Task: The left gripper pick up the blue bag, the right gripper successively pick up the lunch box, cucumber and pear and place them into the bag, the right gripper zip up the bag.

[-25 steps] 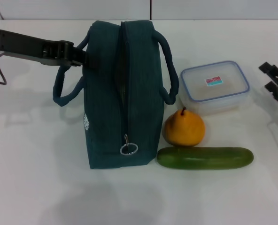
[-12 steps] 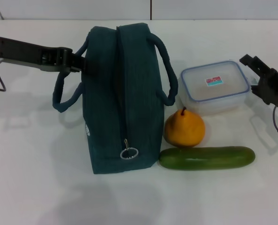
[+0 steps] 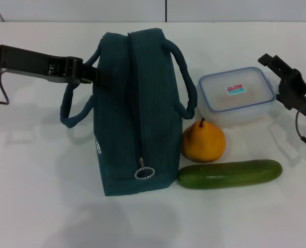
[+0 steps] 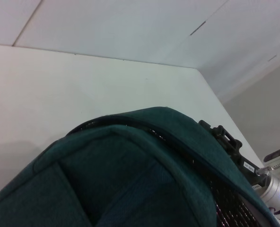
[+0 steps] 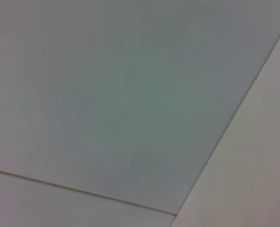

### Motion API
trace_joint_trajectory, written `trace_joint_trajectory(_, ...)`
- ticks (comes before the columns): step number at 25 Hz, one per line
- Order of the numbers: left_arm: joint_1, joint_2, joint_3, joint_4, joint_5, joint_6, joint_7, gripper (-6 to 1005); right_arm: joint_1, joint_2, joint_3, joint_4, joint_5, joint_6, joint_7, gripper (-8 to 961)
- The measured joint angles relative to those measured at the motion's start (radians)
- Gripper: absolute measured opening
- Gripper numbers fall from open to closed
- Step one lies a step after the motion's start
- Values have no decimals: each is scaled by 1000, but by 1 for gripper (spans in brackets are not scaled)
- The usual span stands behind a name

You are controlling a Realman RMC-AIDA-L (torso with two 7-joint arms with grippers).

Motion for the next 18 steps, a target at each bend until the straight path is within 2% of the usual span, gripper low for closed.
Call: trace_joint_trajectory(18,-2,4,-4,-3,1,1,5,53,-27,0,0,10,0,-45,1,787)
